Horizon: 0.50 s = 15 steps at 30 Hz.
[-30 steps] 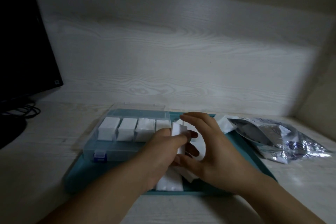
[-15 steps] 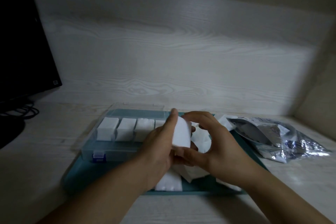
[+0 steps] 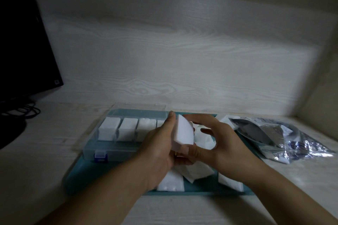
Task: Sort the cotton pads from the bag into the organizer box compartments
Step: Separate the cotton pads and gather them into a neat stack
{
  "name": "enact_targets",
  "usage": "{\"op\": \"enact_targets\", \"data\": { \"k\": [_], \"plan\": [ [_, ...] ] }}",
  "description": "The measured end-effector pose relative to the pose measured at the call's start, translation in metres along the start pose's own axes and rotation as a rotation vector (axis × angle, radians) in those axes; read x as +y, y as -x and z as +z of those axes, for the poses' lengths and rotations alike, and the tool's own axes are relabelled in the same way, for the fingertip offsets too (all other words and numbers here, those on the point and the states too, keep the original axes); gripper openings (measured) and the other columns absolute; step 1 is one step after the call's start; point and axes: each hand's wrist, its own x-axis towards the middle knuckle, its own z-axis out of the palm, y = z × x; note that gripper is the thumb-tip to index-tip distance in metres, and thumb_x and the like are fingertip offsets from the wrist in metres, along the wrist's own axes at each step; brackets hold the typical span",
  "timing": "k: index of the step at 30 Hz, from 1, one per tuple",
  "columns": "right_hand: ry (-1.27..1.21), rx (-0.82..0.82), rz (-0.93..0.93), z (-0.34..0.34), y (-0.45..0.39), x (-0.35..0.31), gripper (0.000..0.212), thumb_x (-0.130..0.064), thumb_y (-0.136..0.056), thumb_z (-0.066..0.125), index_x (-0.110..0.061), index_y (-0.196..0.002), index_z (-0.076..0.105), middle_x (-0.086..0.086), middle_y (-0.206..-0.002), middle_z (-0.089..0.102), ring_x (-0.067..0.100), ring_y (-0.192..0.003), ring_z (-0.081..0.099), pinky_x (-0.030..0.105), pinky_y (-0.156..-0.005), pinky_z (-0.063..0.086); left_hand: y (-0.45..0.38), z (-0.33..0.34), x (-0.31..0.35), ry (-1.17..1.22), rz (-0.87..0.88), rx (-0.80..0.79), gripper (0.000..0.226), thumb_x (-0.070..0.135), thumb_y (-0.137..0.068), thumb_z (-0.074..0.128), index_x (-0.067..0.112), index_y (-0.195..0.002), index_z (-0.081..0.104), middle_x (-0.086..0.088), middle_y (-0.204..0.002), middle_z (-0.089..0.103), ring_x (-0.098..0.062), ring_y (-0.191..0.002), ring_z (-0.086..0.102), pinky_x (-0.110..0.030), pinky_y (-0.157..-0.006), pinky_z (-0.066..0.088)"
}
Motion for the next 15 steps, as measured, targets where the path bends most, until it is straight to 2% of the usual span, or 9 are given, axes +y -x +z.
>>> {"op": "enact_targets", "data": {
  "k": [4,6,9,11,13,15],
  "plan": [
    [0.025,-0.028,0.035,-0.0001,0.0002,0.0009,0.053,-0.057,-0.065,0.074,-0.052,-0.115,0.057,-0.027,-0.121,0.059,-0.01,-0.115,0.051,0.002,-0.09,0.037,0.0002,0.0007,-0.0008,-0.027,-0.001,0.026,0.053,0.054,-0.095,0.048,0.008,-0.116,0.065,-0.019,-0.104,0.068,-0.026,-0.074,0.064,-0.034,-0.055,0.054],
    [0.023,-0.02,0.038,0.0002,-0.0004,0.002,0.054,-0.057,-0.064,0.074,-0.05,-0.116,0.058,-0.026,-0.121,0.059,-0.008,-0.116,0.051,0.009,-0.094,0.038,0.0,0.0001,-0.0012,-0.049,0.013,0.028,0.052,0.053,-0.096,0.046,0.009,-0.115,0.066,-0.022,-0.11,0.069,-0.03,-0.081,0.065,-0.037,-0.059,0.054],
    [-0.011,0.014,0.054,0.0002,-0.0016,0.0051,0.055,-0.061,-0.068,0.076,-0.045,-0.118,0.061,-0.023,-0.121,0.061,-0.003,-0.117,0.054,0.029,-0.101,0.042,-0.0021,-0.0016,-0.0026,-0.052,0.025,0.019,0.056,0.056,-0.096,0.043,0.009,-0.118,0.065,-0.025,-0.109,0.07,-0.032,-0.08,0.065,-0.036,-0.057,0.053],
    [-0.002,0.029,0.069,0.0008,-0.0016,0.0055,0.06,-0.064,-0.065,0.073,-0.042,-0.119,0.06,-0.022,-0.121,0.061,-0.001,-0.117,0.054,0.034,-0.103,0.043,-0.0023,-0.0013,-0.0028,-0.037,0.013,0.01,0.058,0.058,-0.096,0.042,0.011,-0.122,0.063,-0.026,-0.11,0.07,-0.031,-0.077,0.065,-0.033,-0.054,0.051],
    [0.025,0.035,0.067,0.002,-0.0007,0.0049,0.063,-0.064,-0.063,0.073,-0.041,-0.12,0.058,-0.022,-0.121,0.06,-0.001,-0.117,0.054,0.034,-0.104,0.043,-0.0019,-0.0003,-0.0026,-0.011,0.003,0.013,0.056,0.056,-0.096,0.044,0.01,-0.122,0.063,-0.026,-0.111,0.069,-0.03,-0.074,0.065,-0.034,-0.053,0.052],
    [0.064,0.027,0.051,0.0033,0.0012,0.0039,0.063,-0.061,-0.066,0.077,-0.04,-0.122,0.056,-0.023,-0.122,0.058,-0.003,-0.118,0.052,0.027,-0.104,0.041,-0.0018,0.0005,-0.0027,0.001,-0.006,0.032,0.049,0.052,-0.097,0.047,0.011,-0.119,0.064,-0.023,-0.109,0.07,-0.029,-0.076,0.067,-0.038,-0.058,0.054]
  ]
}}
